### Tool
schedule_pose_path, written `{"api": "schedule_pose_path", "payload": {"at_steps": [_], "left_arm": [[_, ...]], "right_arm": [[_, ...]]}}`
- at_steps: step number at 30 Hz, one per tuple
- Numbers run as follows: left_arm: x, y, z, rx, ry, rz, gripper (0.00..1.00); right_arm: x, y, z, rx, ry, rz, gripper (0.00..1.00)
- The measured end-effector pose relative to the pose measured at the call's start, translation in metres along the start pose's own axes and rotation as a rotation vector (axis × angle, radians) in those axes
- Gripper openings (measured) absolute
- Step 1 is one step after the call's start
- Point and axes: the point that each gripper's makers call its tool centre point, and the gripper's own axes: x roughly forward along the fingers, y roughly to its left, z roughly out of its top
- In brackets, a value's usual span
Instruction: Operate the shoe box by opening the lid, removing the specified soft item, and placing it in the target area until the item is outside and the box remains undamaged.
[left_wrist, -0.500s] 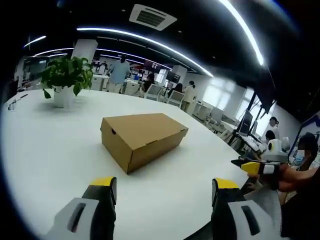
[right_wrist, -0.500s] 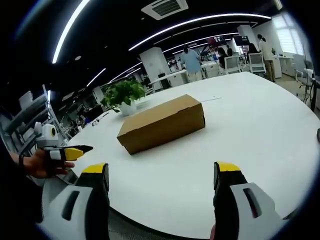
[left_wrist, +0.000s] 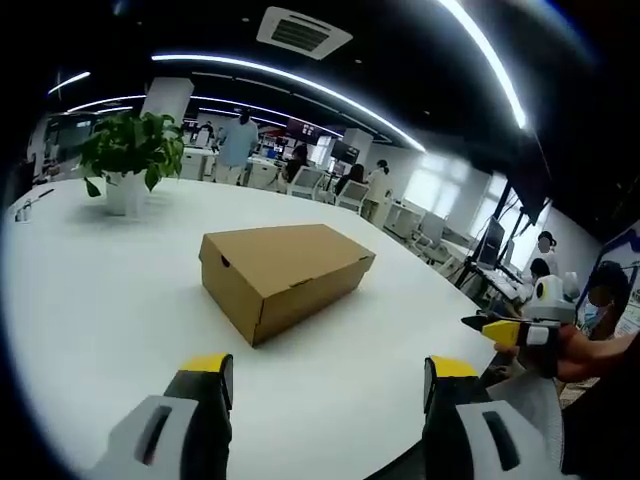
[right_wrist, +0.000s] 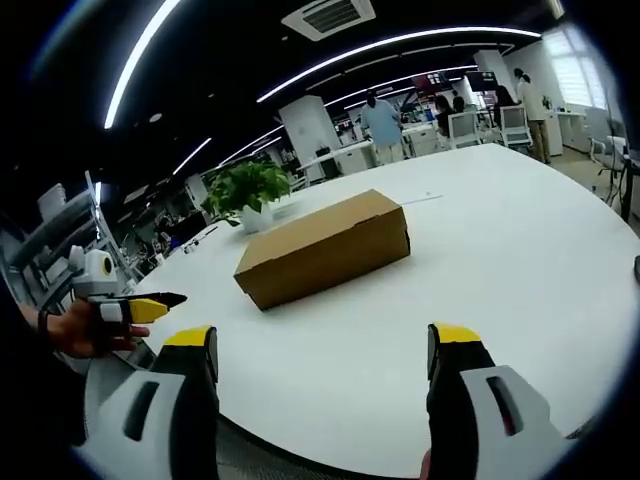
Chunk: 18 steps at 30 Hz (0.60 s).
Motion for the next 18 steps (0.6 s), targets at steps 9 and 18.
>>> {"api": "schedule_pose_path", "payload": {"at_steps": [9,18], "left_arm": [[0.0001,-0.0004,-0.0002,0.001,0.001,0.0,0.8],[0.0005,-0.001,-0.0016,0.003,0.006,-0.004,0.79]], "right_arm": [[-0.0001,0.0,0.0001,0.001,-0.001,0.0,0.82],[-0.0001,0.0,0.0,-0.001,-0.001,0.001,0.82]]}}
